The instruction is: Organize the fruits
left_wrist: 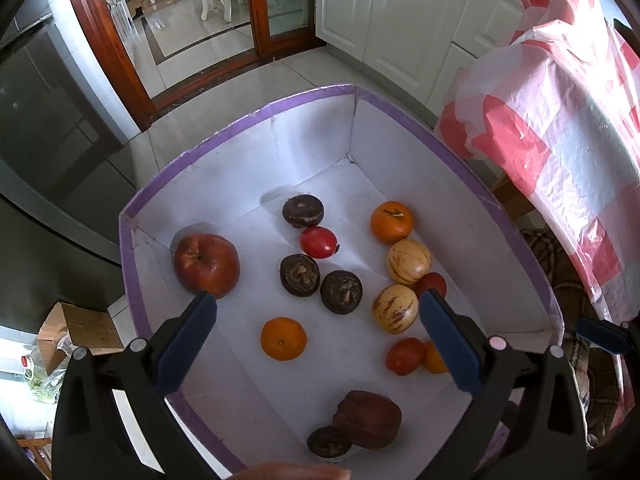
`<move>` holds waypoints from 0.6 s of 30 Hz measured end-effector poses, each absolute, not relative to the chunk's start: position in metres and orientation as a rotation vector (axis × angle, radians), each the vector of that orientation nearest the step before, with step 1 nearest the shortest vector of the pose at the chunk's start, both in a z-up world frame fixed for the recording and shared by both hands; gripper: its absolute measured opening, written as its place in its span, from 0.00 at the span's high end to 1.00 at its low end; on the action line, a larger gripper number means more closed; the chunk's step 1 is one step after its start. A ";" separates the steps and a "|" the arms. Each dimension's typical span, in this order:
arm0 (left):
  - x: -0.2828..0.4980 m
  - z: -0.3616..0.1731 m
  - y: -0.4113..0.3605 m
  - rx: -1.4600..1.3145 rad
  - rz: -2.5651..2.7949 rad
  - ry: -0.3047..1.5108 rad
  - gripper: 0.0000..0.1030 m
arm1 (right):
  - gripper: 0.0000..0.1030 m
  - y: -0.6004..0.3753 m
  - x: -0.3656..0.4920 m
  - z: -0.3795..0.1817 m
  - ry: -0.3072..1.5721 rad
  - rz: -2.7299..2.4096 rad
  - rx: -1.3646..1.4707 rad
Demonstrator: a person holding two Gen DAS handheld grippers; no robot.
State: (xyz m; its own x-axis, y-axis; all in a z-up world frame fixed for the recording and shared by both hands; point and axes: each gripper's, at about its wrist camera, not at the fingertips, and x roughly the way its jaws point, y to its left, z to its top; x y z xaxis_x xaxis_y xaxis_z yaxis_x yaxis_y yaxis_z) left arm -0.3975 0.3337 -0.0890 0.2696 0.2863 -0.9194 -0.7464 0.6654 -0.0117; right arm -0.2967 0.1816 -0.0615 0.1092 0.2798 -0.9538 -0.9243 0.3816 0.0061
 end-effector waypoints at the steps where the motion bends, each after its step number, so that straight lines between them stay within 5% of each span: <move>1: -0.397 -0.089 0.333 -0.499 0.736 1.090 0.02 | 0.15 0.182 -0.297 -0.061 1.111 1.015 -0.737; 18: -0.394 -0.096 0.341 -0.504 0.724 1.109 0.02 | 0.15 0.180 -0.297 -0.065 1.134 1.009 -0.750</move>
